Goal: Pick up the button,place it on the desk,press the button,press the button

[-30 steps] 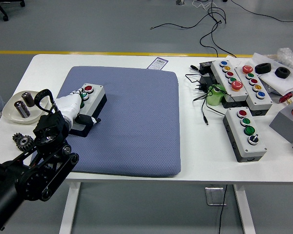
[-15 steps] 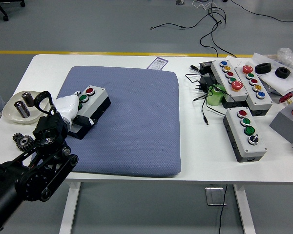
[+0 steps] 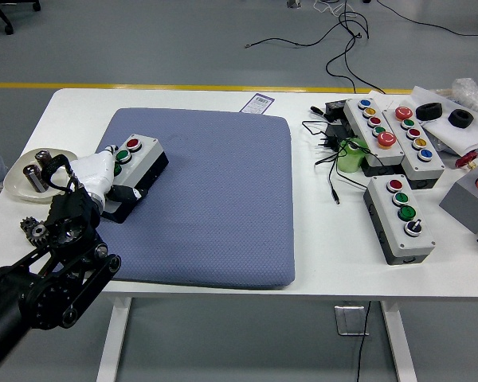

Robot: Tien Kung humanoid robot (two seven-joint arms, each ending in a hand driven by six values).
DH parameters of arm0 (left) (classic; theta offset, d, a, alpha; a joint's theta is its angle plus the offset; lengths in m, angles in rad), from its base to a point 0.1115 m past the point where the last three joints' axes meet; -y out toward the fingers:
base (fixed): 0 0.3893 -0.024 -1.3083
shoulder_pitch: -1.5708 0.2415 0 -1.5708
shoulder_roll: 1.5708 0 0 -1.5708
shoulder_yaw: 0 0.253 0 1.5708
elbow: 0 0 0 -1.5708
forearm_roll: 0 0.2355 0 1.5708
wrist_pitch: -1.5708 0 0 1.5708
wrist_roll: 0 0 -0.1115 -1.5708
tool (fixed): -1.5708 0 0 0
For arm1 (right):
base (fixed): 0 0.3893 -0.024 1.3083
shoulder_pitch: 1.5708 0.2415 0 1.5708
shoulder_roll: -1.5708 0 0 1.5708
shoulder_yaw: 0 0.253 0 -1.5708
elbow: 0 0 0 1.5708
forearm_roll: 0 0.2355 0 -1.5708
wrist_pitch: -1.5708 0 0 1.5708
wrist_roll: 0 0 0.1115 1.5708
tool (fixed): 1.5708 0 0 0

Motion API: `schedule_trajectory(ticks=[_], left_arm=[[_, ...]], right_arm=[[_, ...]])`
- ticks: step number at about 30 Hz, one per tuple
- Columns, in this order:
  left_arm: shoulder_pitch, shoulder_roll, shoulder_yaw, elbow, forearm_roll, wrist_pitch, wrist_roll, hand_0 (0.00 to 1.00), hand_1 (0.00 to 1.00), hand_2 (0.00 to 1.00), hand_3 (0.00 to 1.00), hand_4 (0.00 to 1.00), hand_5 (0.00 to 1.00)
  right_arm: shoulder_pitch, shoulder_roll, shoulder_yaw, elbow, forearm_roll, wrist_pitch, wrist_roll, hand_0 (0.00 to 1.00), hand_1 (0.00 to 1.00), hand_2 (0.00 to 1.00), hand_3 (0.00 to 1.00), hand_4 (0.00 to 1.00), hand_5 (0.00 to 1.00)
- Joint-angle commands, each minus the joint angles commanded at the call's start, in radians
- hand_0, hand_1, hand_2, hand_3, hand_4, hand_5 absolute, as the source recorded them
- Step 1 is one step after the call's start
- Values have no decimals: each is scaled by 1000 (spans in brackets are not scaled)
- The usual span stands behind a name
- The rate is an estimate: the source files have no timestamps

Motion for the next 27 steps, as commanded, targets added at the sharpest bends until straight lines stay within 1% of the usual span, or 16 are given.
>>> schedule_trajectory(ticks=[2, 3, 8, 9, 11, 14, 15, 18, 20, 24, 26, 27], left_arm=[[-1, 6, 10, 5, 0, 19, 0, 16, 2, 2, 180, 931, 299], [-1, 10, 16, 7, 0, 30, 0, 22, 2, 2, 86, 924, 297], [-3, 27, 42, 13, 0, 72, -3, 22, 2, 2, 86, 924, 297], [-3, 30, 47, 13, 0, 81, -17, 25, 2, 2, 52, 875, 279], [-4, 37, 60, 13, 0, 104, -49, 25, 2, 2, 52, 875, 279], [-7, 49, 81, 11, 0, 143, -112, 25, 2, 2, 52, 875, 279], [-7, 51, 85, 11, 0, 148, -128, 29, 2, 2, 41, 863, 289], [-18, 73, 131, 8, 0, 177, -203, 29, 2, 2, 41, 863, 289], [-24, 87, 157, 5, 0, 191, -238, 29, 2, 2, 41, 863, 289], [-48, 121, 221, 4, 0, 215, -356, 29, 2, 2, 34, 858, 302], [-64, 138, 245, 12, -3, 221, -429, 29, 2, 2, 34, 858, 302], [-72, 145, 256, 17, -18, 218, -472, 32, 2, 2, 34, 849, 283]], right_arm=[[0, 0, 1, 0, -1, 0, 0, 522, 671, 696, 624, 297, 138], [0, 0, 1, 0, -1, 0, 0, 520, 671, 696, 624, 297, 138], [2, 0, 1, 0, -1, 0, 0, 520, 671, 696, 624, 297, 138], [2, 0, 1, 0, -1, 0, 0, 519, 670, 696, 624, 297, 138], [2, 0, 2, 0, -4, 0, 0, 519, 670, 696, 624, 297, 138], [3, 0, 3, 0, -3, 0, 0, 519, 670, 696, 624, 297, 138], [3, 0, 2, 0, -3, 0, 0, 518, 670, 695, 624, 298, 138], [4, 0, 1, 0, -2, 0, 0, 518, 670, 695, 624, 298, 138], [4, 0, 0, 0, -1, 0, 0, 518, 670, 695, 624, 298, 138], [5, 0, -2, 0, 2, 0, 1, 517, 670, 695, 624, 298, 138], [6, 0, -3, 0, 4, 0, 1, 517, 670, 695, 624, 298, 138], [6, 0, -4, 0, 4, 0, 0, 517, 670, 695, 624, 298, 138]])
